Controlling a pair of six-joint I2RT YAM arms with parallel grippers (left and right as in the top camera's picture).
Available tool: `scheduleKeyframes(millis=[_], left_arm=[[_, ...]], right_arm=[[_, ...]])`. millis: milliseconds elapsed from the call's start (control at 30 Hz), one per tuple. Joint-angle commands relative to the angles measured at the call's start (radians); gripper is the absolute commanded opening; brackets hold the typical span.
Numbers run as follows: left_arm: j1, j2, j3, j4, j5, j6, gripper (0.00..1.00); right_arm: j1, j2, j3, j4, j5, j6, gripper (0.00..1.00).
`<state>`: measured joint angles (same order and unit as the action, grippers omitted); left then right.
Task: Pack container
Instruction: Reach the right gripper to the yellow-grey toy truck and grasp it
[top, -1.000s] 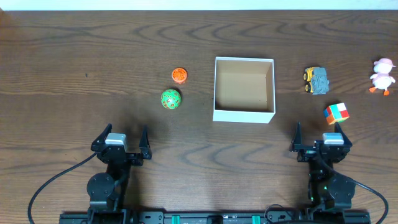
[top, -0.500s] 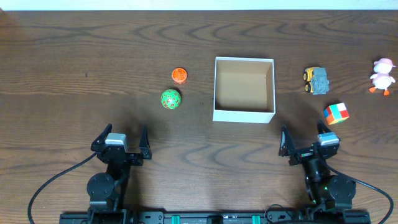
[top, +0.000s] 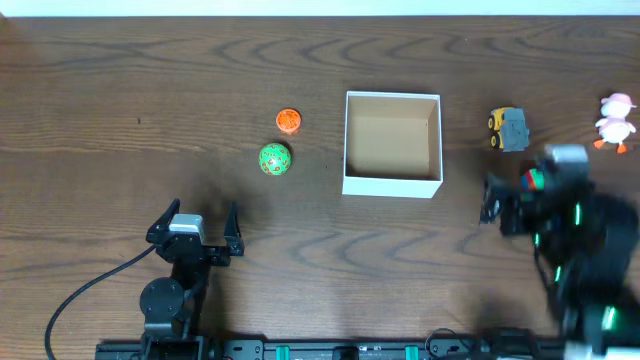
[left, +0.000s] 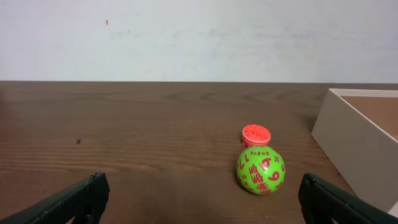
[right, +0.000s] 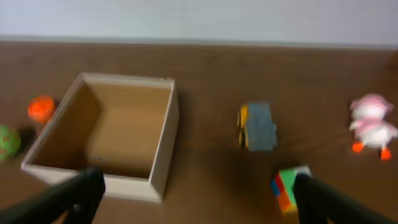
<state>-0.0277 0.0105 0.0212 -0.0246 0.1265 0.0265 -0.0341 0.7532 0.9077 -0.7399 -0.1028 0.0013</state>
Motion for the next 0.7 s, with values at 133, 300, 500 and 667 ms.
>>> scheduleKeyframes(millis=[133, 300, 500, 667], left_arm=[[0.006, -0.006, -0.017, -0.034, 0.016, 0.007, 0.98], [0.006, -0.006, -0.017, -0.034, 0.016, 0.007, 0.98], [0.006, -0.006, -0.017, -0.034, 0.016, 0.006, 0.98], [0.006, -0.006, -0.017, -0.034, 0.016, 0.007, 0.98]], right_arm=[[0.007, 0.539, 0.510, -0.342, -0.204, -0.092, 0.99], [-0.033, 0.806, 0.738, -0.426, 0.006, -0.129, 0.99], [-0.138, 1.061, 0.963, -0.571, 0.027, -0.130, 0.99], [-0.168, 1.140, 0.968, -0.496, 0.094, -0.161, 0.99]])
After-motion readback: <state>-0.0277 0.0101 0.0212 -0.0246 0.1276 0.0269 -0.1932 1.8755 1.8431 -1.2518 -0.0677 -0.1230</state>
